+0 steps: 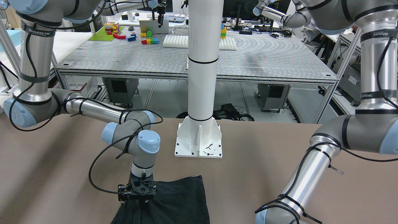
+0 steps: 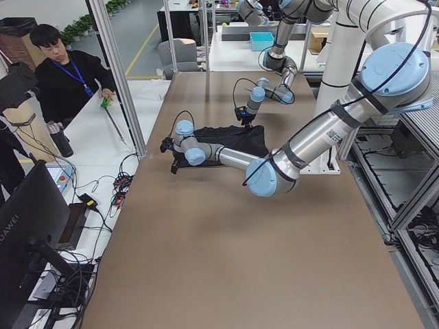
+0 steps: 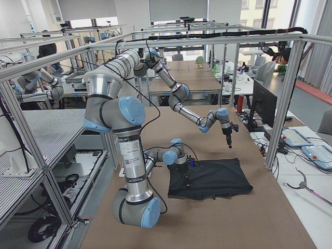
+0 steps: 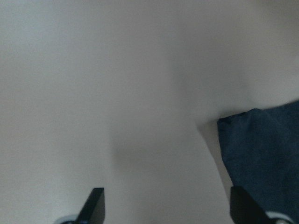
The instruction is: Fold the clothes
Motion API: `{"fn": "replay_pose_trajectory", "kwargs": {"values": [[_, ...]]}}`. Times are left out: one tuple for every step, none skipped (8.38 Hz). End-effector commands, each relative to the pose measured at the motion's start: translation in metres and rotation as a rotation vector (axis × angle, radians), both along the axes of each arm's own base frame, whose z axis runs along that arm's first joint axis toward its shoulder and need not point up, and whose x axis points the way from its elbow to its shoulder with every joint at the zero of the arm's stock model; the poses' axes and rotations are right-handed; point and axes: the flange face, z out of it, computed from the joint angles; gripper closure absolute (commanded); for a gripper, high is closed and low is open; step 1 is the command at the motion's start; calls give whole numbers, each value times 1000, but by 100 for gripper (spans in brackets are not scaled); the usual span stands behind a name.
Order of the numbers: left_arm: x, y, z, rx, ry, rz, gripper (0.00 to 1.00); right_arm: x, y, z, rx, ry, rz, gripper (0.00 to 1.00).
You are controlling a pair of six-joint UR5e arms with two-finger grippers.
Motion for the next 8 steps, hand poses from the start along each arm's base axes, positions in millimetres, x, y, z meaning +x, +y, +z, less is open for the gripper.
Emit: {"fn": "replay_pose_trajectory", "kwargs": {"values": [[0,0,-1,1,0,0,6,0,-18,8,18,-4,-7,41],[0,0,-1,1,0,0,6,6,-24,10,19,0,-35,44],[0,0,0,1,0,0,6,13,-28,16,23,8,-62,44],[0,0,0,1,0,0,6,23,-29,29,23,24,-72,44],[0,0,-1,1,2,1,6,36,-36,39,24,23,-80,44],[0,0,-1,2,1,0,6,55,-39,43,28,18,-108,44],[1,1,-1,1,2,3,6,66,-34,45,32,14,-121,44],[0,0,-1,0,3,0,6,68,-36,43,32,12,-114,43]]}}
